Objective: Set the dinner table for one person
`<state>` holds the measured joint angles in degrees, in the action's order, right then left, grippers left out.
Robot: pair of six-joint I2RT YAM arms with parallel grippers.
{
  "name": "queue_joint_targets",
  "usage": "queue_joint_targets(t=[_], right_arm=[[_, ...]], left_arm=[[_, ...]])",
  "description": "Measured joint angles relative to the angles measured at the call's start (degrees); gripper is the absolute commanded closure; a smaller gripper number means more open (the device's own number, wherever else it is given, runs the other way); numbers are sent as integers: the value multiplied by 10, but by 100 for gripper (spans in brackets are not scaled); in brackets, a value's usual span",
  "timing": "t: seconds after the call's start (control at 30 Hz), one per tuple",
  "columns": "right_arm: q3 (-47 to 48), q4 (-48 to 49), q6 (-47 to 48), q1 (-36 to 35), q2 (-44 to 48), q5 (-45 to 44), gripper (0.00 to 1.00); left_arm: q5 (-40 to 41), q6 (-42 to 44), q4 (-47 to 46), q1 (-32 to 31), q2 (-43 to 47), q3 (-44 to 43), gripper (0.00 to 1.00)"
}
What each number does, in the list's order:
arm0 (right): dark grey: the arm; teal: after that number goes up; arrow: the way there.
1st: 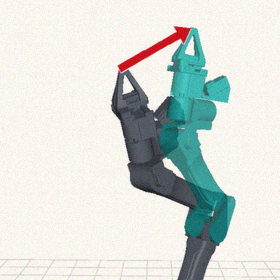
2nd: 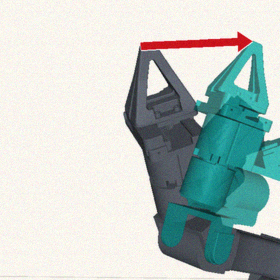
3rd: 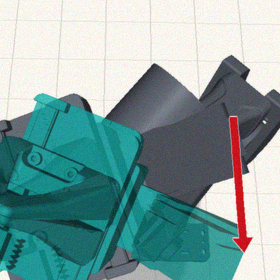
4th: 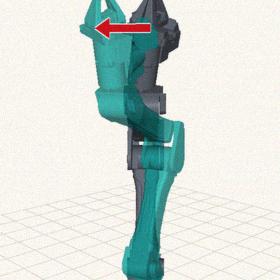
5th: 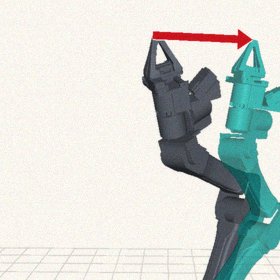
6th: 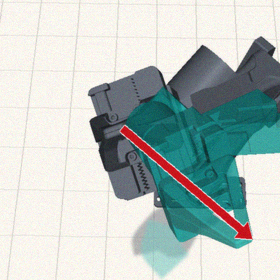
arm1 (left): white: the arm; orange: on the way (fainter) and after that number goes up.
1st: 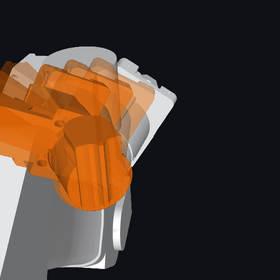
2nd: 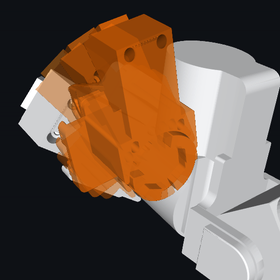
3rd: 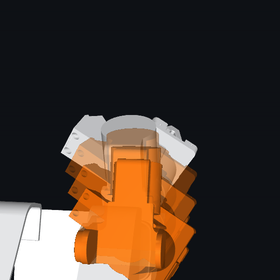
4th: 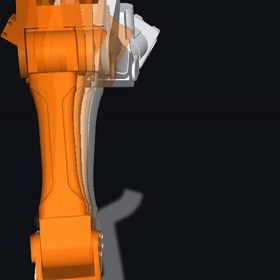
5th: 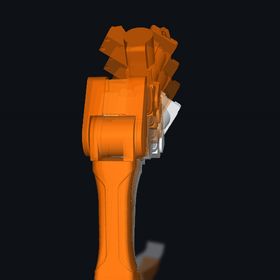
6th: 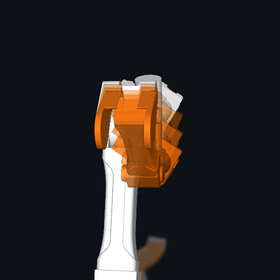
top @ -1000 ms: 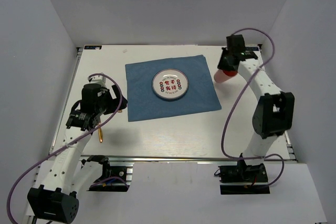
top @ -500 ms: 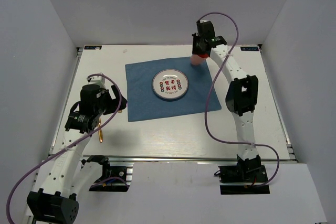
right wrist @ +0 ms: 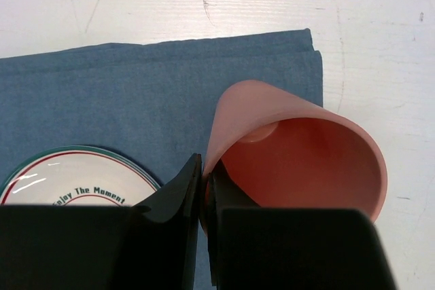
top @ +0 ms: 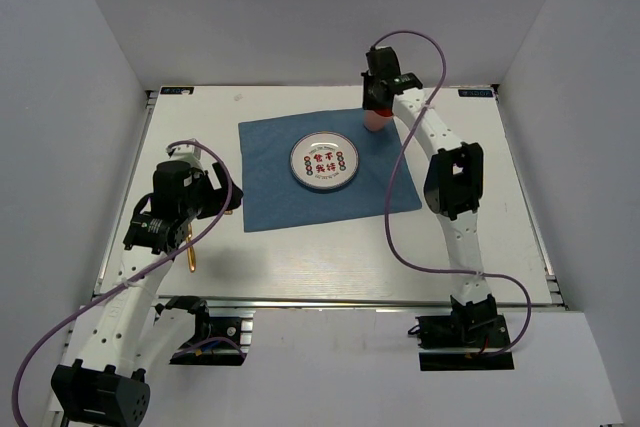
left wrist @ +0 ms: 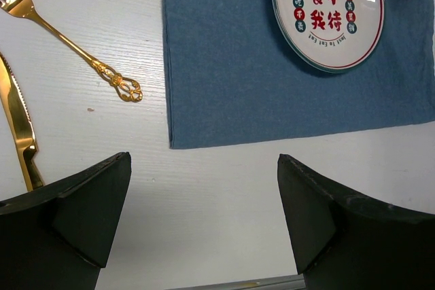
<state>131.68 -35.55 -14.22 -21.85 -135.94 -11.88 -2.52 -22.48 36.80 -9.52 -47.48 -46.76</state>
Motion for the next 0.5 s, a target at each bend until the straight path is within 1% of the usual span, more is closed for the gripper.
queue_joint_targets(t=[0.07,0.1,0.13,0.17,0.2,0.23,0.4,0.5], right_arm=[[3,-4,-2,-1,-6,-4,87],[3,-4,-3,-2,-9,-4,84],[3,-2,-3,-3,-11,-1,71],[3,0,-6,-3,-12,1,64],[5,0,-9,-4,-13,6,53],[5,0,-12,-4,-14,15,12],[33,3,-26,-3,-19,41,11],[44,30,-38,-3,-6,48,11]], left_arm=[[0,0,0,0,0,0,2],[-1,0,0,0,0,0,2],[-1,0,0,0,0,0,2],[-1,0,0,0,0,0,2],[-1,0,0,0,0,0,2],[0,0,0,0,0,0,2],[12,-4,0,0,0,0,2],[37,-14,1,0,-6,0,2]])
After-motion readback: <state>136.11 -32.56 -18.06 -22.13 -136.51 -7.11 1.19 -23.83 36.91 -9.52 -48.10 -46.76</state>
